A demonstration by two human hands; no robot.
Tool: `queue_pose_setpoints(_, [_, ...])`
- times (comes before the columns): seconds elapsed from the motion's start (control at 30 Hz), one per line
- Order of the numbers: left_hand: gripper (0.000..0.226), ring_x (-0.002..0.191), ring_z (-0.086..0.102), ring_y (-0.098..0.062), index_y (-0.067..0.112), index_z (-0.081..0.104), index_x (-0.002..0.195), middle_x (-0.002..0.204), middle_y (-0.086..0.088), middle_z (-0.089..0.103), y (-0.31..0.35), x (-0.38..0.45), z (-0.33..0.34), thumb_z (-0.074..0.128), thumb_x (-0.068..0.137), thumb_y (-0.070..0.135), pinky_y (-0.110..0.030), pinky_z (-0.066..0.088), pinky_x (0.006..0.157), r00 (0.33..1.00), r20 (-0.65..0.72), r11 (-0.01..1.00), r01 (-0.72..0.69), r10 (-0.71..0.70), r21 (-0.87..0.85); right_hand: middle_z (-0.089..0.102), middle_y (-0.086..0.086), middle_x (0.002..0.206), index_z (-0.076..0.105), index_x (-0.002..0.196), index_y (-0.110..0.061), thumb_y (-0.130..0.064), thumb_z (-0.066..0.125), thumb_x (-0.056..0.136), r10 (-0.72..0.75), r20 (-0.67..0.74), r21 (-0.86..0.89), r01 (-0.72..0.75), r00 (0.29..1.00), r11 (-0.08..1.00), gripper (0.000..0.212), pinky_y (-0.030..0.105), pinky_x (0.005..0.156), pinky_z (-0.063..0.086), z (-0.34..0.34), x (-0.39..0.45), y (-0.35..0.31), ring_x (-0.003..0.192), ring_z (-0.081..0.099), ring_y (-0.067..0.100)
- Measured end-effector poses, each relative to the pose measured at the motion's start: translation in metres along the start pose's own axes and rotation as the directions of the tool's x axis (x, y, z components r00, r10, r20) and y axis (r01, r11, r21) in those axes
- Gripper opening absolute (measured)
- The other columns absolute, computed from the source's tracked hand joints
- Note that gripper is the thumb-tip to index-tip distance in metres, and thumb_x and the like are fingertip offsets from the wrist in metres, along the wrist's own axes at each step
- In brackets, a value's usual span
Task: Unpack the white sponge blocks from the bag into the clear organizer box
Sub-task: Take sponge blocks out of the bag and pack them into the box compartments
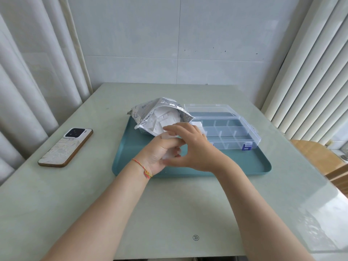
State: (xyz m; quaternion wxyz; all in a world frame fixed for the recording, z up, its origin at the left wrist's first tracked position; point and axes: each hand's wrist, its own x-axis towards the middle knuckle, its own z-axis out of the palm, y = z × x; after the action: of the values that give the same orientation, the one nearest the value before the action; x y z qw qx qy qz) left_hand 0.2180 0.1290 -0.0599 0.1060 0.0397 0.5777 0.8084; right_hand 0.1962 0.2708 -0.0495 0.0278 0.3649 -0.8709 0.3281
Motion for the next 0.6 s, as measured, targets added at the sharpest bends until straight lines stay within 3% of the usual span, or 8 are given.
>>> queue_pose_setpoints(0.1, [0.039,0.052,0.042,-0.012,0.023,0.065,0.110,0.074,-0.002,0.051,0.005,0.001,-0.003,0.066,0.074,0.009,-0.023,0.038,0.050,1.000,-0.014,0.995,-0.015,0.016,0.094,0.049,-0.014,0.130,0.059,0.127,-0.029,-0.029,0.066,0.076,0.094,0.029,0.284,-0.098,0.995,0.954,0.052,0.008,0.091,0.036,-0.023,0.001,-0.003,0.116,0.045,-0.008])
queue_pose_setpoints(0.17, [0.055,0.050,0.038,-0.016,0.021,0.061,0.124,0.079,-0.009,0.051,0.008,0.004,-0.004,0.067,0.071,0.007,-0.026,0.039,0.052,0.998,0.001,0.972,-0.062,0.063,0.228,0.053,-0.012,0.123,0.068,0.114,-0.028,-0.022,0.055,0.079,0.165,-0.002,0.355,-0.154,0.986,0.922,0.038,0.008,0.073,0.040,-0.038,0.002,-0.005,0.091,0.053,-0.014])
queue_pose_setpoints(0.23, [0.063,0.053,0.036,-0.018,0.020,0.057,0.131,0.082,-0.009,0.050,0.013,0.007,0.002,0.063,0.071,0.001,-0.027,0.038,0.051,0.993,0.047,0.934,-0.118,0.109,0.336,0.056,-0.006,0.115,0.072,0.103,-0.029,-0.017,0.058,0.086,0.209,-0.024,0.328,-0.190,0.978,0.925,0.025,0.017,0.064,0.046,-0.046,0.003,-0.005,0.085,0.053,-0.004])
queue_pose_setpoints(0.33, [0.066,0.059,0.037,-0.020,0.015,0.051,0.132,0.094,0.003,0.053,0.022,0.014,0.016,0.058,0.070,-0.004,-0.027,0.035,0.048,0.981,0.148,0.902,-0.177,0.128,0.393,0.058,-0.006,0.104,0.068,0.086,-0.035,-0.037,0.072,0.084,0.215,0.000,0.262,-0.207,0.977,0.942,0.004,0.030,0.066,0.049,-0.055,0.003,-0.003,0.084,0.052,0.003])
queue_pose_setpoints(0.4, [0.071,0.061,0.040,-0.021,0.016,0.048,0.136,0.093,0.002,0.056,0.024,0.023,0.022,0.061,0.068,-0.003,-0.027,0.035,0.049,0.980,0.161,0.885,-0.174,0.114,0.432,0.062,-0.011,0.099,0.066,0.081,-0.032,-0.040,0.074,0.083,0.215,0.019,0.277,-0.211,0.977,0.937,0.011,0.024,0.070,0.045,-0.063,0.003,0.001,0.081,0.051,0.003])
queue_pose_setpoints(0.5, [0.074,0.070,0.052,-0.025,0.019,0.047,0.138,0.099,-0.012,0.060,0.025,0.036,0.031,0.068,0.069,0.001,-0.031,0.046,0.055,0.985,0.141,0.880,-0.153,0.099,0.451,0.061,-0.023,0.076,0.066,0.087,-0.019,-0.024,0.070,0.087,0.248,0.050,0.330,-0.251,0.967,0.910,0.006,0.015,0.066,0.040,-0.075,0.003,0.012,0.074,0.053,0.005])
queue_pose_setpoints(0.6, [0.055,0.076,0.065,-0.021,0.016,0.053,0.126,0.095,-0.007,0.065,0.023,0.044,0.036,0.071,0.076,0.006,-0.038,0.057,0.067,0.992,0.030,0.862,-0.119,0.120,0.493,0.063,-0.007,0.080,0.063,0.090,-0.013,-0.014,0.061,0.087,0.348,-0.053,0.472,-0.284,0.936,0.835,0.003,0.029,0.073,0.043,-0.083,0.010,0.033,0.076,0.056,0.011])
